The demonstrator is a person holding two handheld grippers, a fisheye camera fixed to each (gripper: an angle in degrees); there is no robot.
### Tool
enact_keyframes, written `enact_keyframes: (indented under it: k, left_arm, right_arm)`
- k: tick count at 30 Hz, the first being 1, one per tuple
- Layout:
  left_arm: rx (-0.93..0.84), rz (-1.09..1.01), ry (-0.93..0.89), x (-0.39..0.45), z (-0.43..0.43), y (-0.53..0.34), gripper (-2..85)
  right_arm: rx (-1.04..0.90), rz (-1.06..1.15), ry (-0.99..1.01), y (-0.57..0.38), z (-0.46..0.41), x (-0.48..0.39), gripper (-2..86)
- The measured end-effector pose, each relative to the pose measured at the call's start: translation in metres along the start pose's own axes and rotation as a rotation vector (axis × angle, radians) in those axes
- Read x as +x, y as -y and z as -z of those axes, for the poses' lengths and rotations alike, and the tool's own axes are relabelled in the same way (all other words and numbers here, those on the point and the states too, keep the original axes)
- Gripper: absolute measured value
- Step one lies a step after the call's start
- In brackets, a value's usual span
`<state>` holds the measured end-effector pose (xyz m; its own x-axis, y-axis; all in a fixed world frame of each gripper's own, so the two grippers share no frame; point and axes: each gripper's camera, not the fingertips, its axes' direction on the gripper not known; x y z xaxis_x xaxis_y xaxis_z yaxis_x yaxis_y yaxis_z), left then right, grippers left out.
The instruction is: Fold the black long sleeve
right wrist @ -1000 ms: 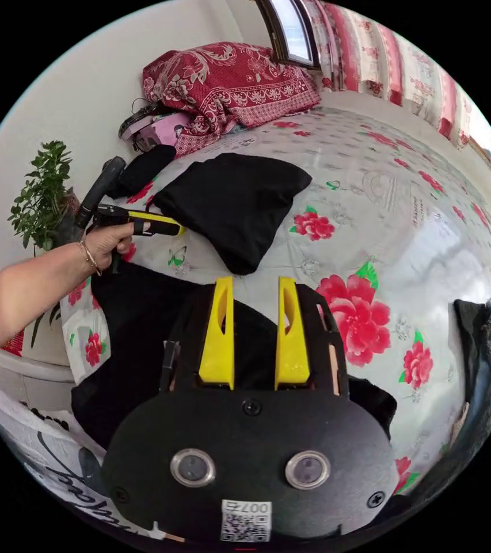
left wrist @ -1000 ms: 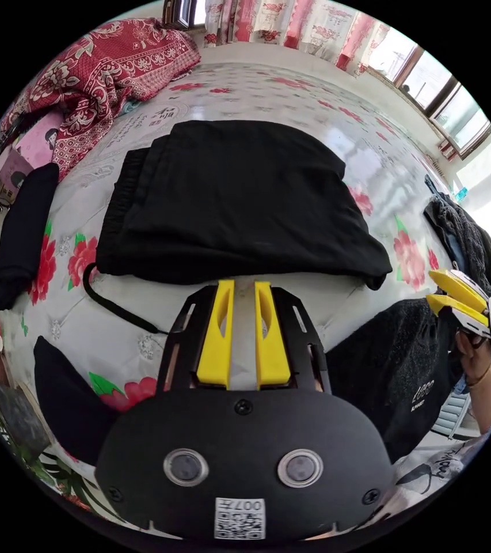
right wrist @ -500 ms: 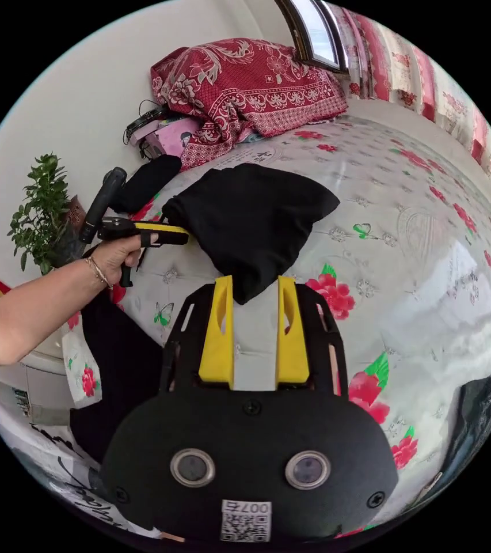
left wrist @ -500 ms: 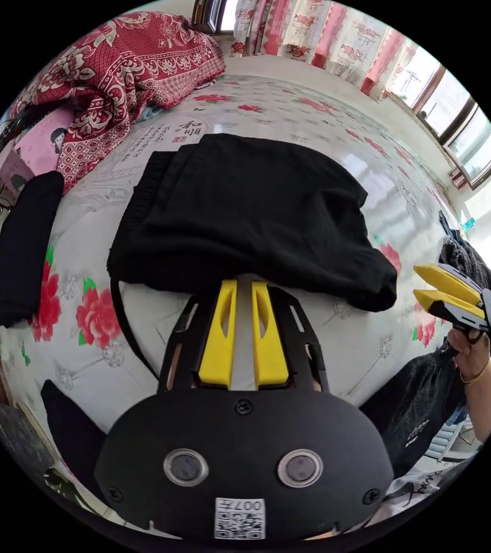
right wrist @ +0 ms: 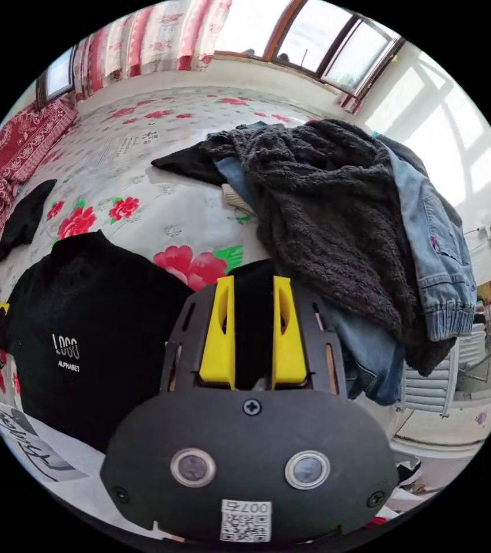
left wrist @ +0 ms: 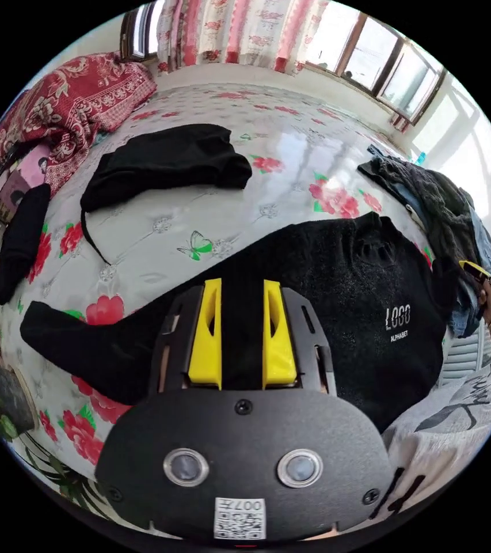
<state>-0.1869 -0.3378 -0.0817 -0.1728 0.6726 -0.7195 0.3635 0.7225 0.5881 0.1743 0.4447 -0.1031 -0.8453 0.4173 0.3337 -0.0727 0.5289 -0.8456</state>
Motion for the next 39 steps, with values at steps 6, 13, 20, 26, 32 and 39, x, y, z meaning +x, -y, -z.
enact_keyframes:
  k: [6, 13, 20, 26, 32, 39]
  left_arm:
    - [-0.106, -0.125, 0.072, 0.043, -0.05, 0.025, 10.1]
    - [-0.183, -0.118, 0.115, 0.058, -0.036, 0.012, 1.2]
    - [0.014, -0.015, -0.028, 0.035, 0.06, 0.009, -0.1]
    - [0.239, -0.038, 0.064, 0.049, 0.131, 0.058, 1.2]
    - [0.213, 0.191, -0.079, 0.001, 0.132, 0.08, 5.1]
    - [0.065, 0.017, -0.018, 0.018, 0.129, -0.058, 7.6]
  right_arm:
    - [-0.039, -0.259, -0.003, -0.011, -0.015, 0.084, 9.4]
    - [-0.178, -0.19, 0.157, -0.037, -0.056, 0.072, 3.8]
    - [0.31, 0.04, 0.108, -0.048, 0.158, 0.071, 2.0]
    - [0.534, 0.129, -0.055, -0.015, 0.253, 0.054, 3.3]
    - [0.367, 0.014, -0.207, 0.052, 0.211, 0.044, 5.9]
    - [0.14, 0.223, 0.156, -0.092, 0.13, -0.012, 8.5]
